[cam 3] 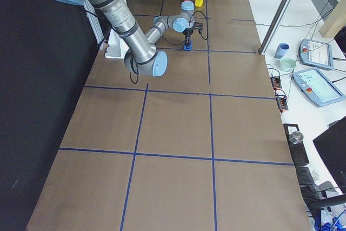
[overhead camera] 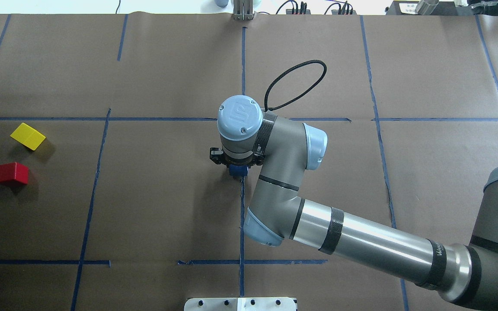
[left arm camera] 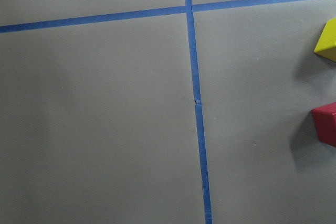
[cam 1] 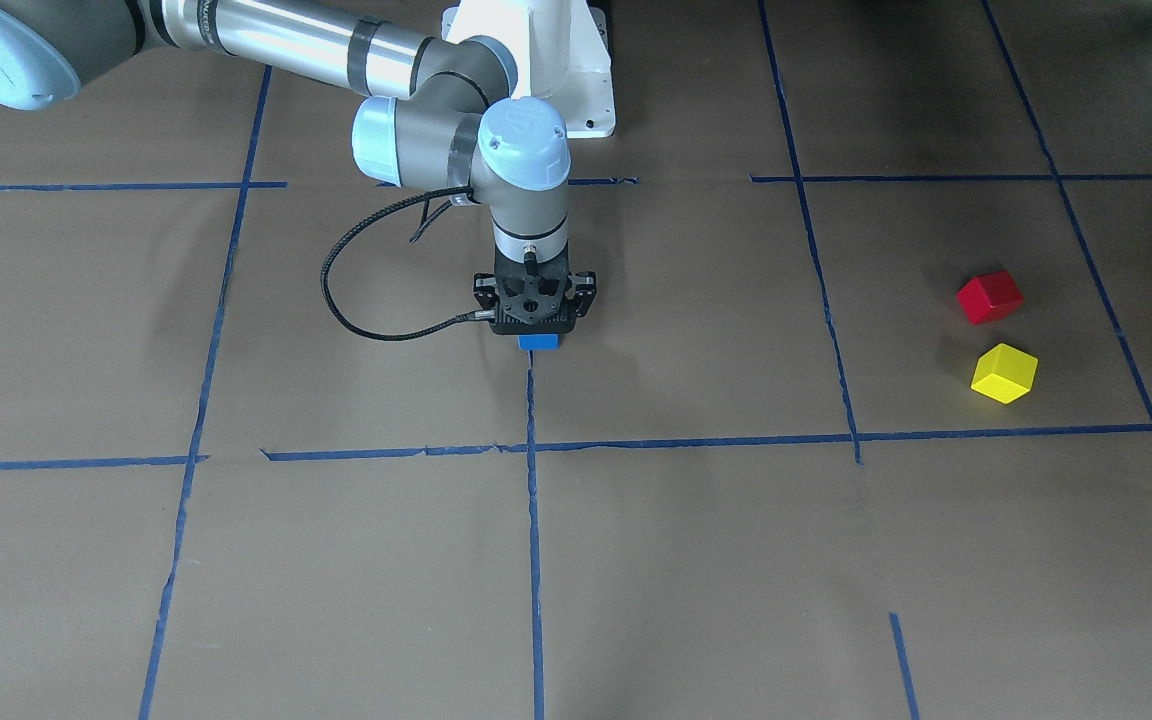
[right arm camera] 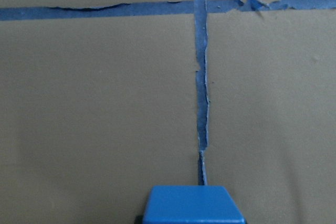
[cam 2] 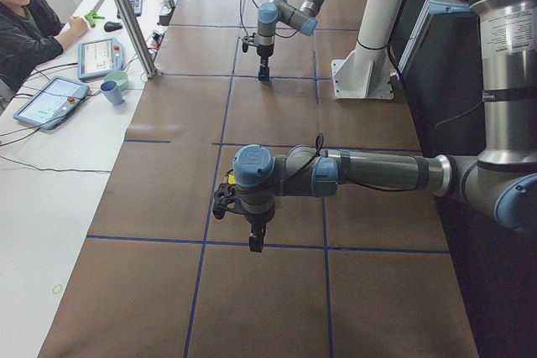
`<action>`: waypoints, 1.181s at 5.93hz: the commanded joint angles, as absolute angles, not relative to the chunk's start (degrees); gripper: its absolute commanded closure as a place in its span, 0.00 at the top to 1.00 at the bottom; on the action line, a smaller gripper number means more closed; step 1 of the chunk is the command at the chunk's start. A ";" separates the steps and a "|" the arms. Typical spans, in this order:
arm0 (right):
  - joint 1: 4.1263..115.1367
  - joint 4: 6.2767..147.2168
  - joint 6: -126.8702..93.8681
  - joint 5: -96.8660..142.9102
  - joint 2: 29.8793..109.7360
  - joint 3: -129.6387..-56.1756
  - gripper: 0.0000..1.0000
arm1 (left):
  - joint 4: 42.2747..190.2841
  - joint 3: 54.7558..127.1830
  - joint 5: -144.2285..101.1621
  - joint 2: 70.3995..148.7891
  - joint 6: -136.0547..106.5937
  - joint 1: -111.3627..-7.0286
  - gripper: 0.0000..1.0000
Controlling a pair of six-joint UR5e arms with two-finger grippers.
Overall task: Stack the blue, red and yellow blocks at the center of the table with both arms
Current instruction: 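Carry the blue block with the right gripper to the table center, then release the blue block at center and withdraw the right arm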
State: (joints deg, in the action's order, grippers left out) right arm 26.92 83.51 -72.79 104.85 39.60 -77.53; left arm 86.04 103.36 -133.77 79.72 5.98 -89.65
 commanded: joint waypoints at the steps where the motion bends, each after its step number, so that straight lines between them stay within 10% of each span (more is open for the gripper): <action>1: 26.98 83.32 -71.99 104.85 39.73 -77.87 1.00 | 86.04 103.45 -133.77 79.72 5.98 -89.65 1.00; 5: 38.44 94.45 -57.99 112.19 42.08 -87.07 1.00 | 86.48 103.71 -133.77 80.06 5.80 -87.99 1.00; 7: 53.01 94.48 -34.33 123.26 55.39 -92.61 1.00 | 88.58 102.75 -134.55 86.26 5.80 -87.98 1.00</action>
